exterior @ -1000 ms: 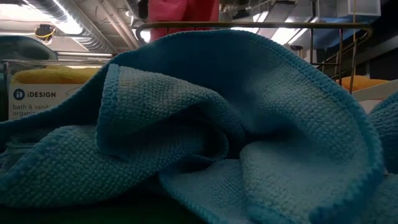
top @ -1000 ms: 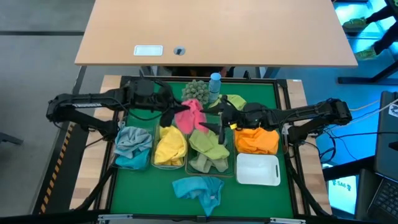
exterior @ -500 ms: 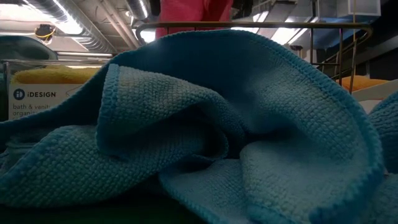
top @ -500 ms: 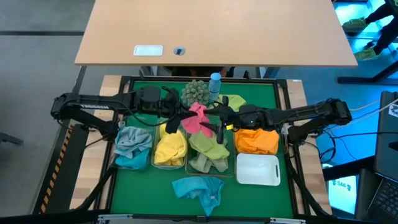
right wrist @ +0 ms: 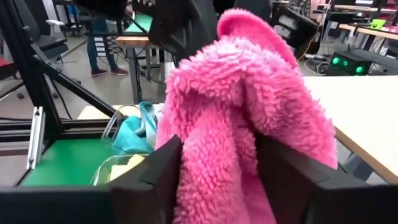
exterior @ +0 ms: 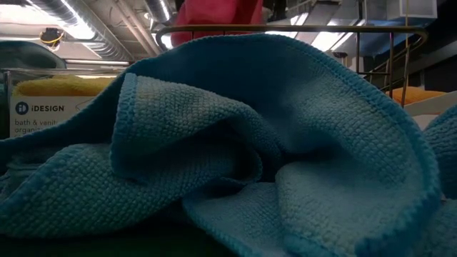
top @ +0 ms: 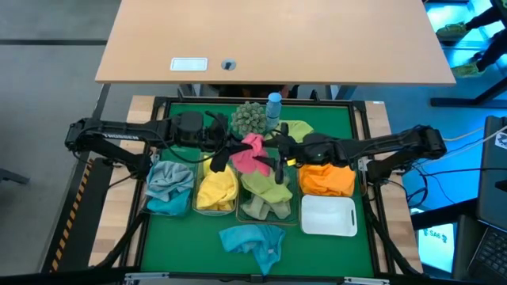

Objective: Sort microfiber towel by color & place in baskets
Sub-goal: Put the pink microfiber cloth into the white bin

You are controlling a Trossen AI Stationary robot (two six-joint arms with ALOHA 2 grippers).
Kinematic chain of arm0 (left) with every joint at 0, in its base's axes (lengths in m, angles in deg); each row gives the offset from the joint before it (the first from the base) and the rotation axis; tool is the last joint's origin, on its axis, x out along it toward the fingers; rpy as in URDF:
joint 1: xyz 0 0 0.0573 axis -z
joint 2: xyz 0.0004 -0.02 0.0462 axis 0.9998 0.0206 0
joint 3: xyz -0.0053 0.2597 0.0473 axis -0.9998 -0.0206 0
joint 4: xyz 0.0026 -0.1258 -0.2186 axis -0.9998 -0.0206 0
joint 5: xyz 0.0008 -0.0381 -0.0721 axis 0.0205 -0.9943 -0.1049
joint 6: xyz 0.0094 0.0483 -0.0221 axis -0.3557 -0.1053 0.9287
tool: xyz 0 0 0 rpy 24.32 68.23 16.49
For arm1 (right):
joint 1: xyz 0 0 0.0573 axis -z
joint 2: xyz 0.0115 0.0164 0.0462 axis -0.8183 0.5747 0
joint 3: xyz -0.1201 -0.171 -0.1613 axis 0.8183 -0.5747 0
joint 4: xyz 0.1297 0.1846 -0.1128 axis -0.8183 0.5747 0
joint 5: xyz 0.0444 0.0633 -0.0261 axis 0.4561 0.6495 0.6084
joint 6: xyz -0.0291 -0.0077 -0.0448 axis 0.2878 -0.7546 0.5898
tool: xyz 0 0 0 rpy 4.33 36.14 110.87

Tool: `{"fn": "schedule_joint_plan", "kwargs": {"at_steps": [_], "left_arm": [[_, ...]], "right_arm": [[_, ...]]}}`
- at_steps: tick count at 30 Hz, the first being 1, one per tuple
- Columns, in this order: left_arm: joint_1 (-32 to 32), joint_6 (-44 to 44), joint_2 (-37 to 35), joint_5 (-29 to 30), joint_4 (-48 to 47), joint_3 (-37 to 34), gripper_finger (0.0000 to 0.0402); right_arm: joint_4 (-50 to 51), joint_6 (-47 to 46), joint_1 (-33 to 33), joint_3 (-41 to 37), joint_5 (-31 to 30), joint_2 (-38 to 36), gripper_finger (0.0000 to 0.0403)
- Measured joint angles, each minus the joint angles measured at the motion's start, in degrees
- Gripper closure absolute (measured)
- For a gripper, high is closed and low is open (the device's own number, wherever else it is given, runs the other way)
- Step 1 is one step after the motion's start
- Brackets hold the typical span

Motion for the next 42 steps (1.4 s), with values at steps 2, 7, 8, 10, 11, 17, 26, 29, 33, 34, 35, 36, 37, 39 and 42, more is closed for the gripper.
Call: {"fn": "schedule_joint_plan", "kwargs": {"at_steps": [2, 7, 8, 10, 11, 17, 26, 29, 33, 34, 35, 36, 37, 39, 42], "left_arm": [[0.2, 0.0, 0.0, 0.0, 0.2, 0.0, 0.0385], [1.1, 0.0, 0.0, 0.0, 0.4, 0.0, 0.0385], [1.1, 0.0, 0.0, 0.0, 0.4, 0.0, 0.0385], [1.1, 0.0, 0.0, 0.0, 0.4, 0.0, 0.0385], [1.1, 0.0, 0.0, 0.0, 0.4, 0.0, 0.0385], [1.1, 0.0, 0.0, -0.1, 0.1, 0.0, 0.0366], [1.1, 0.5, 0.0, -0.1, -3.9, 0.0, 0.0303], [1.1, 0.3, 0.0, -0.1, -7.5, 0.0, 0.0291], [1.1, 0.0, 0.0, -0.1, -13.4, 0.0, 0.0288], [1.1, 0.0, 0.0, 0.0, -14.8, 0.0, 0.0287], [1.1, 0.0, 0.0, -0.1, -16.2, 0.0, 0.0287], [1.1, 0.0, 0.0, 0.0, -17.2, 0.0, 0.0287], [1.1, 0.0, 0.0, 0.0, -18.1, 0.0, 0.0287], [1.1, 0.0, 0.0, 0.0, -19.4, 0.0, 0.0287], [1.1, 0.0, 0.0, 0.0, -19.5, 0.0, 0.0287]], "right_arm": [[-0.2, 0.0, 0.0, 0.0, 0.1, 0.6, 0.0238], [-0.4, 0.0, 0.0, 0.0, 0.9, 1.1, 0.0323], [-0.4, 0.0, 0.0, 0.0, 0.9, 1.1, 0.0342], [-0.6, 0.0, 0.0, 0.0, 1.0, 1.1, 0.0382], [-0.6, 0.0, 0.0, 0.0, 1.2, 1.1, 0.0390], [0.7, -0.9, 0.0, 0.0, 5.1, -0.1, 0.0382], [11.7, -7.7, 0.0, 0.0, 9.1, -7.6, 0.0396], [17.4, -12.6, 0.0, 0.0, 14.4, -11.3, 0.0397], [22.6, -22.3, 0.0, 0.0, 24.7, -15.8, 0.0397], [23.0, -24.9, -0.1, 0.0, 27.4, -16.6, 0.0398], [23.4, -27.3, -0.1, 0.0, 30.2, -17.5, 0.0399], [24.1, -29.8, -0.1, 0.0, 33.1, -18.3, 0.0399], [24.4, -32.3, -0.3, 0.0, 35.6, -18.8, 0.0398], [25.7, -36.3, -1.8, 0.0, 38.6, -19.8, 0.0396], [29.9, -38.9, -5.1, 0.0, 39.8, -20.0, 0.0398]]}}
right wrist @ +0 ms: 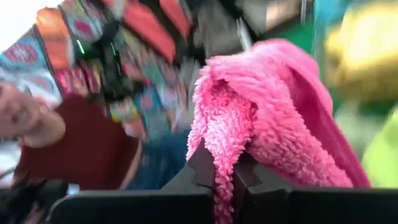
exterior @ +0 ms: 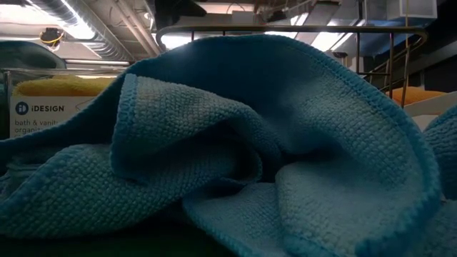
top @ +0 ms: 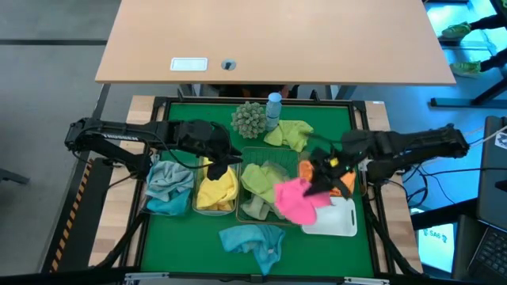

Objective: Sort microfiber towel by color & place in baskets
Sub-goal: Put the pink microfiber cloth into the white bin

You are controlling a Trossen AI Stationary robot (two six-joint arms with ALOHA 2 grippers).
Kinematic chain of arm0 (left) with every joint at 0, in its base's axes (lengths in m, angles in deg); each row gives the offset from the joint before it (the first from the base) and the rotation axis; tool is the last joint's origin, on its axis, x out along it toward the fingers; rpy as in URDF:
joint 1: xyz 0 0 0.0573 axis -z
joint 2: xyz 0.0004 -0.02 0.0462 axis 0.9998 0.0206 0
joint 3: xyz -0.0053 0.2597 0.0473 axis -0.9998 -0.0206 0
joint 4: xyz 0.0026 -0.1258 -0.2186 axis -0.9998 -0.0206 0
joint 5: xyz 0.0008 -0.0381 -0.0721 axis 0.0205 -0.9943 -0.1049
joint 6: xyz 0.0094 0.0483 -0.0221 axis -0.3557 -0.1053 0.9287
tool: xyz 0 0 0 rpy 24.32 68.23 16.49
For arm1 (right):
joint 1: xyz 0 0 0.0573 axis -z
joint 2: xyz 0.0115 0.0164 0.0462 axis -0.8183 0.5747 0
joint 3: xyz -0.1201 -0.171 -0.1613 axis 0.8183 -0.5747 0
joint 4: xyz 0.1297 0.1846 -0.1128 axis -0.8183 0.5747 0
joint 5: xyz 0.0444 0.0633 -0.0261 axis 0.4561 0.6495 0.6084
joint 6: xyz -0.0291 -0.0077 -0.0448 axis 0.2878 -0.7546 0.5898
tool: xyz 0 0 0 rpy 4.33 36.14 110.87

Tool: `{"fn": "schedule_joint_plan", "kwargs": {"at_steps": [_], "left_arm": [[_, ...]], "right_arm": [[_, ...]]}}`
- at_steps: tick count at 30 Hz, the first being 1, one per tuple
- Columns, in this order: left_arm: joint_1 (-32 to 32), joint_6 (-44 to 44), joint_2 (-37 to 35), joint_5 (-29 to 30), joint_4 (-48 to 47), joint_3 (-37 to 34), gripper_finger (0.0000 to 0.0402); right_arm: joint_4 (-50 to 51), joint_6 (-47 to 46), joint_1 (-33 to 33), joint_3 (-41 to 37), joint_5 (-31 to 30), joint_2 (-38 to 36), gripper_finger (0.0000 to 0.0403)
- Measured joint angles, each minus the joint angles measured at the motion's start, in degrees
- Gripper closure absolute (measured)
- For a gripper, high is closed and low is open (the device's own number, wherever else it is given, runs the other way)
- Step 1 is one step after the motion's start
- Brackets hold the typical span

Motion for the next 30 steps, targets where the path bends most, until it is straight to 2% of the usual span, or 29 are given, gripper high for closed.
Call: {"fn": "schedule_joint_plan", "kwargs": {"at_steps": [4, 12, 16, 23, 30], "left_arm": [[0.0, 0.0, 0.0, 0.0, 0.2, 0.0, 0.0287], [1.4, 0.0, 0.0, 0.0, 0.2, 0.0, 0.0287], [2.8, 0.0, 0.0, 0.1, 0.2, 0.0, 0.0287], [6.4, 0.0, 0.0, 0.1, 3.8, 0.0, 0.0287], [12.0, 0.1, 0.0, 0.1, 6.7, 0.0, 0.0287]], "right_arm": [[11.3, -3.4, -6.3, 0.0, -1.7, 0.2, 0.0398], [36.7, -12.7, -15.9, 0.0, -15.0, 0.3, 0.0395], [45.3, -16.6, -19.0, -0.1, -20.5, 1.3, 0.0395], [41.1, -16.6, -21.7, -1.7, -21.2, 5.7, 0.0394], [41.8, -14.7, -21.5, -1.9, -22.8, 13.4, 0.0394]]}}
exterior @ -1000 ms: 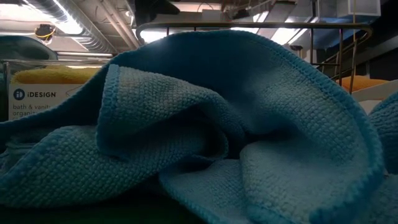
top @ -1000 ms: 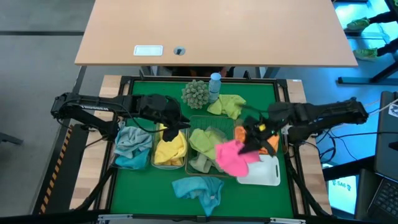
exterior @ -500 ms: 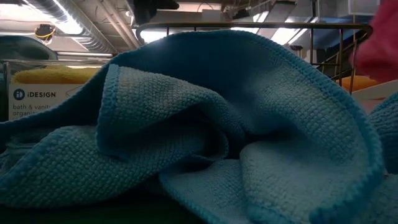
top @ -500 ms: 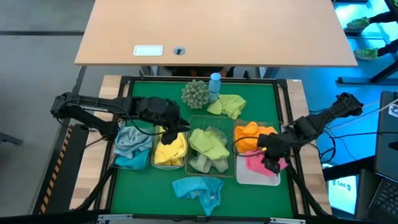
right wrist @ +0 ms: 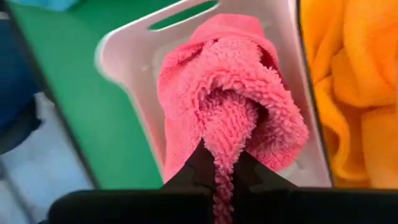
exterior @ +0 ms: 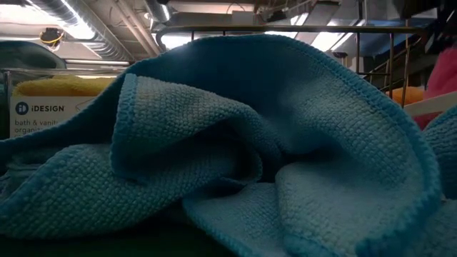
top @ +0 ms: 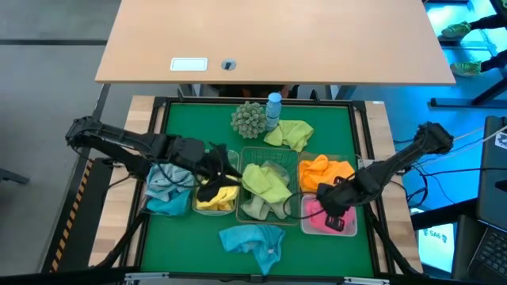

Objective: Sort microfiber towel by color & place in baskets
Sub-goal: Put the pink microfiber cloth into the white bin

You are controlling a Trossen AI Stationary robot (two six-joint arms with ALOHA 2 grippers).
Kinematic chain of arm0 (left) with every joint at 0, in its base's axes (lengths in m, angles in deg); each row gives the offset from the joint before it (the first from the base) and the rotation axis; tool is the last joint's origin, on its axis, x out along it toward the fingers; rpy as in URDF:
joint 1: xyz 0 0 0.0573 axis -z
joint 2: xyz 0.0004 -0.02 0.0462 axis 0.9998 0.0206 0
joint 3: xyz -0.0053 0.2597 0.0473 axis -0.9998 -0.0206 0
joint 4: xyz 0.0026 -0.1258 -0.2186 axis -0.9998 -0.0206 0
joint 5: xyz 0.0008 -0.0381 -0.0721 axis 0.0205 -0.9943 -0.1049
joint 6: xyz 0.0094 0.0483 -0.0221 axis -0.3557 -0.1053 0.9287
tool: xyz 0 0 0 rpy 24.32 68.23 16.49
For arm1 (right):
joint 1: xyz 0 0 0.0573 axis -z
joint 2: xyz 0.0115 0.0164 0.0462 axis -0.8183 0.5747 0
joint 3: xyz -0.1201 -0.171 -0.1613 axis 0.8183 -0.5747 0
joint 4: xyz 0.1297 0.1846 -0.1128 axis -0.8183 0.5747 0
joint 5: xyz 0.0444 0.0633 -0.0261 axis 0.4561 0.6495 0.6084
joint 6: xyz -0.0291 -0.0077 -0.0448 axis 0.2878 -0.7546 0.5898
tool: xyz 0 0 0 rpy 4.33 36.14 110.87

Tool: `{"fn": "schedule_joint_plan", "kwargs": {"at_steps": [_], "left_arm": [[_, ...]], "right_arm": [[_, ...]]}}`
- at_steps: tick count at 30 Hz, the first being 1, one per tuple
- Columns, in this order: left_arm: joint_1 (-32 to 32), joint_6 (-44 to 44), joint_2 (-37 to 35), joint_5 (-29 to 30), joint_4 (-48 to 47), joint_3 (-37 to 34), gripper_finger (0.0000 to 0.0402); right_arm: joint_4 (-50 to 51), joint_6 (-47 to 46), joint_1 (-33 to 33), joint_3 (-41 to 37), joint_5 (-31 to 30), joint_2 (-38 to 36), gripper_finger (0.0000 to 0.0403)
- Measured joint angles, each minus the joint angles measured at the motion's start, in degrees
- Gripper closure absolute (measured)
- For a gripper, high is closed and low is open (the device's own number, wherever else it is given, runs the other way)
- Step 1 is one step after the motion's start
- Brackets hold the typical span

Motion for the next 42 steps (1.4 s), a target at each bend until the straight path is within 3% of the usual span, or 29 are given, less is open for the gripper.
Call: {"fn": "schedule_joint_plan", "kwargs": {"at_steps": [14, 21, 30, 39, 42], "left_arm": [[16.4, 2.2, 5.5, 3.1, 0.2, 0.0, 0.0287], [22.8, 6.3, 11.5, 5.6, 0.1, 0.0, 0.0287], [27.1, 12.1, 17.9, 10.2, 0.0, 0.0, 0.0287], [27.9, 15.4, 23.6, 12.6, -0.2, 0.0, 0.0287], [27.4, 18.0, 24.6, 10.7, -0.3, 0.0, 0.0287]], "right_arm": [[0.2, 1.5, 0.0, 0.0, -0.9, 8.0, 0.0365], [0.1, 1.2, 0.0, 0.0, 1.0, 8.0, 0.0290], [0.1, 1.1, 0.0, 0.0, 1.5, 8.0, 0.0185], [0.0, 1.1, 0.0, 0.0, 1.5, 8.0, 0.0170], [0.0, 1.1, 0.0, 0.0, 1.5, 8.0, 0.0170]]}}
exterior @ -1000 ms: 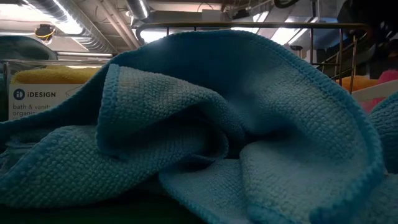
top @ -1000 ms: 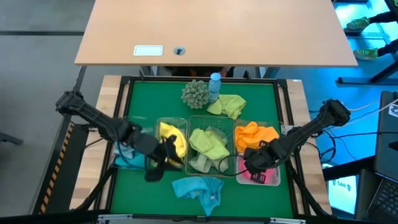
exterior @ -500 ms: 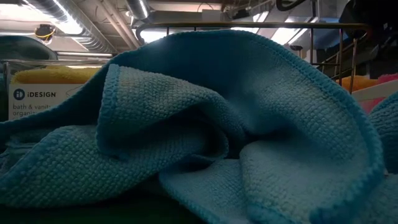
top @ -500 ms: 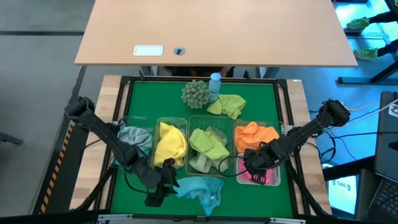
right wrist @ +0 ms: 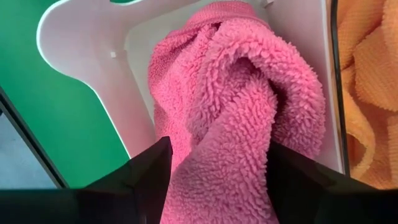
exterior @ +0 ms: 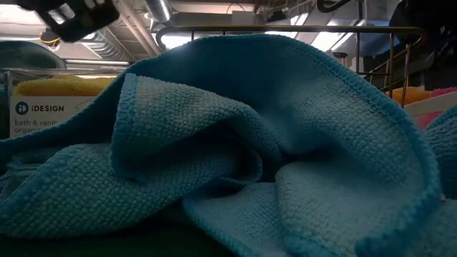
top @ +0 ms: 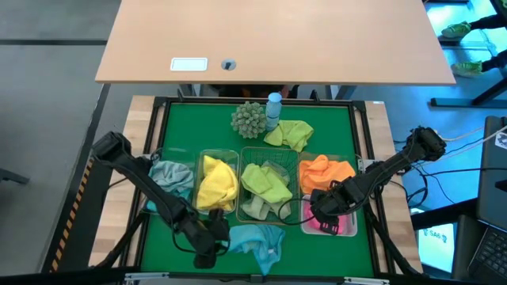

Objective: Sort microfiber towel by color & place in baskets
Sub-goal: Put the pink microfiber cloth into the white bin

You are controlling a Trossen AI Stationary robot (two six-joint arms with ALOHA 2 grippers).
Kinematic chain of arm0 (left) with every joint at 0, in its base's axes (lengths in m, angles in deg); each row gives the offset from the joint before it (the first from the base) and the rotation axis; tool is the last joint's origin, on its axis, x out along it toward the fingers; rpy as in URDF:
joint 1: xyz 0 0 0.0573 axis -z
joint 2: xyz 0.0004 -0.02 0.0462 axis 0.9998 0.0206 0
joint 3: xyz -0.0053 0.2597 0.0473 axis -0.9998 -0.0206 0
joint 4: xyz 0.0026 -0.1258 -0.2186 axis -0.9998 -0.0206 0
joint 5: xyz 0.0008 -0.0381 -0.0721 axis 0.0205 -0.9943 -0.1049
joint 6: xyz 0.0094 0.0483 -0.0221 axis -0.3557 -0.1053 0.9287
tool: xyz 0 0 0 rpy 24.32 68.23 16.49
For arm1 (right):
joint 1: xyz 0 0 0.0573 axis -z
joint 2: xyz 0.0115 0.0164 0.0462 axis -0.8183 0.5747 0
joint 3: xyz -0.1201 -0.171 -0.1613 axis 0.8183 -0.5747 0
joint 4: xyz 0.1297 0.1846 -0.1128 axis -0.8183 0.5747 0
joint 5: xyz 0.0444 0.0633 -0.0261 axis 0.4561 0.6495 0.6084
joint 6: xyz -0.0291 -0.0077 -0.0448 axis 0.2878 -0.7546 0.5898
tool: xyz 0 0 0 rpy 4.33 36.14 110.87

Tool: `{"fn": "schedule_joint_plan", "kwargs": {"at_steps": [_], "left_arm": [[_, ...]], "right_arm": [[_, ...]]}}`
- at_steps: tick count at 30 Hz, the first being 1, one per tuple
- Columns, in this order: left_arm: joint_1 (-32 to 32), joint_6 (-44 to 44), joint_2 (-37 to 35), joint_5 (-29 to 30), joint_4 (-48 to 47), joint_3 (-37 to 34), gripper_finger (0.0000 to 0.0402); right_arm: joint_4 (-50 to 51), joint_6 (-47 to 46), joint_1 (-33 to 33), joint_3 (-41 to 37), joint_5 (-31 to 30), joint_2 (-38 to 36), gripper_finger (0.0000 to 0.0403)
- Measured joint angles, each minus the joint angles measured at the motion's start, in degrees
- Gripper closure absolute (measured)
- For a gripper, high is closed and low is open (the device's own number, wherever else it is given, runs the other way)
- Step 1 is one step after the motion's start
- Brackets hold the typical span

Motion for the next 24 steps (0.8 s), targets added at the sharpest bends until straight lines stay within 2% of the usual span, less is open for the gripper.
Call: {"fn": "schedule_joint_plan", "kwargs": {"at_steps": [4, 10, 16, 24], "left_arm": [[-0.3, 2.4, 1.0, -2.8, 0.0, 0.0, 0.0287], [-0.4, 3.0, 4.4, -3.7, 0.2, 0.0, 0.0287], [-0.4, 0.3, 8.6, 0.6, 0.2, 0.0, 0.0287], [-0.4, -0.1, 10.0, 7.0, 0.3, 0.0, 0.0287]], "right_arm": [[0.0, 0.0, 0.0, 0.0, 0.0, 0.0, 0.0170], [0.0, 0.0, 0.0, 0.0, 0.0, 0.0, 0.0171], [0.0, 0.0, 0.0, 0.0, 1.1, 0.0, 0.0171], [0.0, 0.0, 0.0, 0.0, 1.5, 0.0, 0.0171]]}}
